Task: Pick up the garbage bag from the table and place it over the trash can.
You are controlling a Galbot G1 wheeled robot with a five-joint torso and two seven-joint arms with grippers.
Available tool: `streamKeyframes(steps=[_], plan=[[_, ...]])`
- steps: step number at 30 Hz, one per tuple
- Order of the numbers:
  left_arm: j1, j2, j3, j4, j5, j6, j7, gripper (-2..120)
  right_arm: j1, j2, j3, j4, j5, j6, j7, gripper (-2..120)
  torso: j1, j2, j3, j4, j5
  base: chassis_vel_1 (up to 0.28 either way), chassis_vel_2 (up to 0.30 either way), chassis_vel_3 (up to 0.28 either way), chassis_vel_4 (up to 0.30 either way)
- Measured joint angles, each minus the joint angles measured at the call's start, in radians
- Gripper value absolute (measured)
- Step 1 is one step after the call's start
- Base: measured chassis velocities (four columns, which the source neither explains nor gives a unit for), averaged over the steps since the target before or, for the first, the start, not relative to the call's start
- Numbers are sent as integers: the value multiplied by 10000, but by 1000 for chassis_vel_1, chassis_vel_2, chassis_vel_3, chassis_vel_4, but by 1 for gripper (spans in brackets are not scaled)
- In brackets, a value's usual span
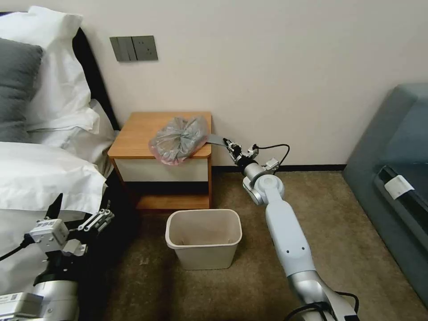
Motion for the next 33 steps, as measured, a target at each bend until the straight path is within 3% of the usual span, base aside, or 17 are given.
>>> streamKeyframes(steps=[4,23,33], plan=[[1,-4,4,12,47,-46,0,100,-362,-84,-86,452,87,-42,114,0,0,0,0,0,0,0,0,0,0],[240,-139,-22,-8,284,-619,102,100,-4264,-553,-1314,5456,339,-224,1476,0,0,0,-1,1,0,0,0,0,0],[239,-119,-30,-7,291,-670,113,100,-5654,-787,-1566,6654,-183,-221,1620,0,0,1,-1,-1,0,0,0,0,0]])
